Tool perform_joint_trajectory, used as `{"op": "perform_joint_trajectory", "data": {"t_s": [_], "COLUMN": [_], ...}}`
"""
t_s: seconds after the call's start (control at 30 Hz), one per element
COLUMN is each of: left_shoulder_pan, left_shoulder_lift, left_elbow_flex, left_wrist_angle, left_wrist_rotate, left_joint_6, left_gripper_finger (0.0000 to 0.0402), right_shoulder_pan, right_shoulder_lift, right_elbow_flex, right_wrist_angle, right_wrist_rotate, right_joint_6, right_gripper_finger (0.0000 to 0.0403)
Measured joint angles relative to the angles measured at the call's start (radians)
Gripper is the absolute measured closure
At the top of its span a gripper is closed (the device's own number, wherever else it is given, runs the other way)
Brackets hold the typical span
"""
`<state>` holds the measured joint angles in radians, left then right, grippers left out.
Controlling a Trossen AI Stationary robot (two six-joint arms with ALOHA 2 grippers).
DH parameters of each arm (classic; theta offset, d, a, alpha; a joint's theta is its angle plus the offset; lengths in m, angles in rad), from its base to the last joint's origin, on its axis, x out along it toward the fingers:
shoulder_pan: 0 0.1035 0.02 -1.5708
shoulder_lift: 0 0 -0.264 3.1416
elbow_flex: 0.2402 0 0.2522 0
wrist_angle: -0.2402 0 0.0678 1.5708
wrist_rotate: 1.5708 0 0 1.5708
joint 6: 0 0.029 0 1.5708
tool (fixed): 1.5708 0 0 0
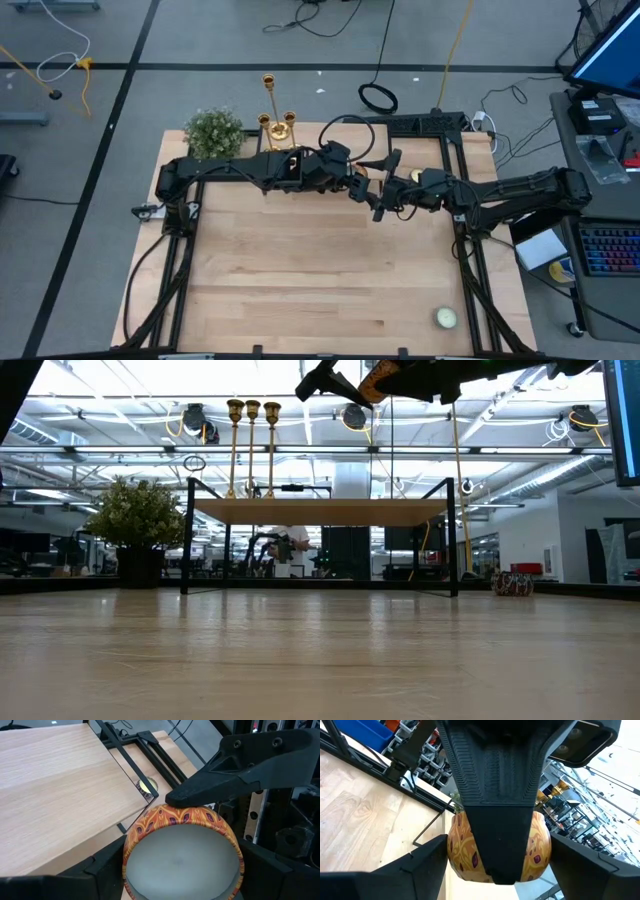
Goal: Pick & Place candle stick holders
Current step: Put the orange patterned scented candle on the shelf
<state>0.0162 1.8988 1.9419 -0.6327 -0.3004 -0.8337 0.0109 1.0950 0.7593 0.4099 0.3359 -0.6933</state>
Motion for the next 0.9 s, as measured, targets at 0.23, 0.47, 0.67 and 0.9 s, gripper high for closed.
{"op": "perform_joint_trajectory", "data": {"t_s": [0.23, 0.47, 0.67, 0.9], "left_shoulder_pan": [0.001, 0.002, 0.003, 0.025], "left_shoulder_lift": [0.0, 0.001, 0.001, -0.011], "left_elbow_flex": [0.0, -0.001, -0.001, -0.001], "left_wrist_angle": [0.0, -0.01, -0.009, -0.003], "left_wrist_rotate": [0.003, 0.008, 0.007, 0.02], "left_joint_6": [0.0, 0.021, 0.039, 0.048], "left_gripper_finger": [0.0083, 0.0042, 0.0038, 0.0037], "right_shoulder_pan": [0.0, 0.0, 0.0, -0.001], "right_shoulder_lift": [0.0, 0.0, 0.0, -0.001], "right_elbow_flex": [0.0, 0.0, 0.0, 0.001], "right_wrist_angle": [0.001, -0.001, -0.01, -0.059], "right_wrist_rotate": [0.0, 0.035, 0.035, 0.061], "right_joint_6": [0.0, -0.003, 0.0, 0.038], "right_gripper_finger": [0.0106, 0.0107, 0.0107, 0.0107]}}
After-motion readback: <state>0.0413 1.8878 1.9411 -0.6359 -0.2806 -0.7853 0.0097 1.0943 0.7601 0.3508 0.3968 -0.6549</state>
